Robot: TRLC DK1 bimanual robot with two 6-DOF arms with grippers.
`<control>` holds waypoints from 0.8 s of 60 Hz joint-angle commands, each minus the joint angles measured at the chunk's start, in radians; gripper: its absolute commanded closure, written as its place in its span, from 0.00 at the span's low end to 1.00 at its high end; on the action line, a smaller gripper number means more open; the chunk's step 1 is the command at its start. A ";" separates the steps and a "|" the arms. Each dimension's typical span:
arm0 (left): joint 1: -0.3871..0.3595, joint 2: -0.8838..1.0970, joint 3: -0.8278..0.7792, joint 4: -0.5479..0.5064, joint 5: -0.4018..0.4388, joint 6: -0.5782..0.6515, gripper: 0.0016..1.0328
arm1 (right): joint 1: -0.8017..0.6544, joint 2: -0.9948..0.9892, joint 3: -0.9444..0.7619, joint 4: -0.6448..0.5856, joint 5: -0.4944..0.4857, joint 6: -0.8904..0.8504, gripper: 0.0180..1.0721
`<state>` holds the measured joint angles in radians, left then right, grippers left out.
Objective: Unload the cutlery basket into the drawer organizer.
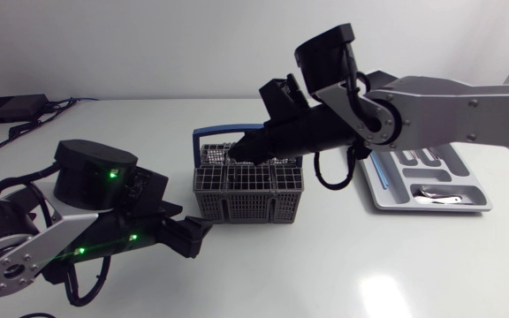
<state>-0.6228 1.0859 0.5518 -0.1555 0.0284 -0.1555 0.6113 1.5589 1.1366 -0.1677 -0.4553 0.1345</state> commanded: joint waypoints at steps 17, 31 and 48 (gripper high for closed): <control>0.020 -0.084 -0.007 -0.055 0.004 0.019 0.11 | -0.047 -0.157 -0.012 -0.115 -0.097 -0.024 0.95; 0.035 -0.150 -0.009 -0.113 0.002 0.020 0.11 | -0.130 -0.263 -0.020 -0.197 -0.151 -0.065 0.95; 0.103 -0.282 -0.030 -0.211 0.002 0.042 0.11 | -0.268 -0.422 -0.058 -0.322 -0.184 -0.161 0.95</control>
<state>-0.5423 0.8368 0.5503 -0.3489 0.0277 -0.1440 0.3733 1.1770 1.1133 -0.4656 -0.6292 0.0128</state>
